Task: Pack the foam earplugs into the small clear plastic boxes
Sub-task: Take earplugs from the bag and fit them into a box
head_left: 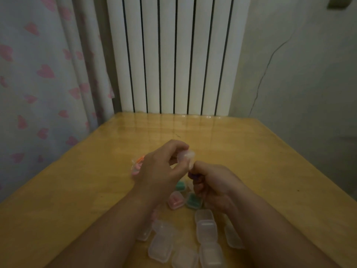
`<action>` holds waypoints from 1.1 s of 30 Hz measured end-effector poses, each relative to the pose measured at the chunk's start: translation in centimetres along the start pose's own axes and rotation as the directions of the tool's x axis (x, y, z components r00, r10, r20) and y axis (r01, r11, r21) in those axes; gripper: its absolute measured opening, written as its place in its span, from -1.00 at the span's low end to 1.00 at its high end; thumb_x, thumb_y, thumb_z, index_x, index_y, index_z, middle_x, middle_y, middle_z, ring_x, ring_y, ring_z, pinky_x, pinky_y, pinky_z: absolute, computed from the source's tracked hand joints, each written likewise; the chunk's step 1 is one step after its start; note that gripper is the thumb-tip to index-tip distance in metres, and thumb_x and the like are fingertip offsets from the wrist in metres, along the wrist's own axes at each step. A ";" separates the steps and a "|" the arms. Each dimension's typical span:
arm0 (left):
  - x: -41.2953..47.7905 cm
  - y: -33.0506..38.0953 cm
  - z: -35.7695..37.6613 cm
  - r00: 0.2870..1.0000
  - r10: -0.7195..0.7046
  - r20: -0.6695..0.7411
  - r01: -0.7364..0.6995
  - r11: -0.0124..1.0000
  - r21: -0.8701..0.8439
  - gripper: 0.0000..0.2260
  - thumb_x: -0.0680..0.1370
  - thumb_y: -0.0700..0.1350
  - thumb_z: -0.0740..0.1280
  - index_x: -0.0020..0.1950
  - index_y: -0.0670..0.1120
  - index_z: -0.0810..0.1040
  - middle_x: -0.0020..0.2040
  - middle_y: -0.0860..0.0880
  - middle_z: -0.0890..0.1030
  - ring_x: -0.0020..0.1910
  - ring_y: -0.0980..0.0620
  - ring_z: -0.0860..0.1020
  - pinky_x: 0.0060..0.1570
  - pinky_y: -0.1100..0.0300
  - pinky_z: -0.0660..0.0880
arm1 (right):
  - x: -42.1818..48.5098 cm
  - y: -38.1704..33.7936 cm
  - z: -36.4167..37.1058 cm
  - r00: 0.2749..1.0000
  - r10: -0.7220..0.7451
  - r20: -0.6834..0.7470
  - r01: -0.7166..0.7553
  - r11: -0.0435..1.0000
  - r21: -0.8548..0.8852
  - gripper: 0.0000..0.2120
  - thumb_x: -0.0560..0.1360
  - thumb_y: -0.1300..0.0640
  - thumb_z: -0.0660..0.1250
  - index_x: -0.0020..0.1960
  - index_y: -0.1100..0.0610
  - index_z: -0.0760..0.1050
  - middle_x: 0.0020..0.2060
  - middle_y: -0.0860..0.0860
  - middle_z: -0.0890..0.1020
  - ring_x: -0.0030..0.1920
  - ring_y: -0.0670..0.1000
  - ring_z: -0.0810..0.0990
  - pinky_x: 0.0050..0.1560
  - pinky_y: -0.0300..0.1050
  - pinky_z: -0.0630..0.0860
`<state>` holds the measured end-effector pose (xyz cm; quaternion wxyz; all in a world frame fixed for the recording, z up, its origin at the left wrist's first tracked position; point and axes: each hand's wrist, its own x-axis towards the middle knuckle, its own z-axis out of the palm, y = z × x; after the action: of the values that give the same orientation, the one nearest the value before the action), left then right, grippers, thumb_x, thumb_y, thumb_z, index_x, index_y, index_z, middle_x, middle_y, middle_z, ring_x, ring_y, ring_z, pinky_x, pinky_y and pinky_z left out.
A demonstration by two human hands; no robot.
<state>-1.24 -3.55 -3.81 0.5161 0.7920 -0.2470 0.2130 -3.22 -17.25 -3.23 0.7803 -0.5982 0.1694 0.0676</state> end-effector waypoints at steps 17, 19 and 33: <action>0.5 0.0 -1.1 0.992 -0.070 -0.108 0.098 0.956 0.276 -0.84 0.57 -0.20 0.27 -0.03 0.08 0.47 -0.10 0.13 0.48 -0.17 0.19 0.48 -0.25 0.22 0.48 | -1.1 -0.4 0.1 0.883 -0.469 -0.002 0.423 0.799 -0.427 -0.98 0.44 0.16 0.47 -0.14 0.10 0.66 -0.35 -0.01 0.65 -0.37 -0.10 0.60 -0.25 -0.13 0.62; 0.3 0.2 -0.9 0.984 -0.116 -0.136 0.144 0.965 0.220 -0.84 0.56 -0.20 0.28 -0.10 0.07 0.42 -0.13 0.10 0.49 -0.18 0.15 0.50 -0.28 0.18 0.49 | -1.2 -0.1 0.4 0.886 -0.464 0.017 0.409 0.762 -0.503 -0.94 0.41 0.12 0.50 -0.14 0.09 0.66 -0.34 -0.01 0.67 -0.37 -0.08 0.62 -0.23 -0.09 0.64; 0.5 0.4 -1.4 0.869 -0.456 0.193 0.491 0.843 -0.217 -0.76 0.42 -0.31 0.46 -0.04 0.00 0.71 -0.08 -0.02 0.70 -0.17 0.07 0.70 0.01 -0.03 0.65 | -0.5 -0.2 -0.4 0.802 -0.590 -0.095 0.444 0.694 -0.566 -0.89 0.43 0.16 0.47 -0.17 -0.05 0.61 -0.30 -0.06 0.65 -0.33 -0.03 0.67 -0.13 0.04 0.64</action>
<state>-1.17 -2.50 -2.69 0.6338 0.7665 -0.1031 -0.0092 -3.68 -17.68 -3.01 0.5458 -0.8116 0.0723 -0.1955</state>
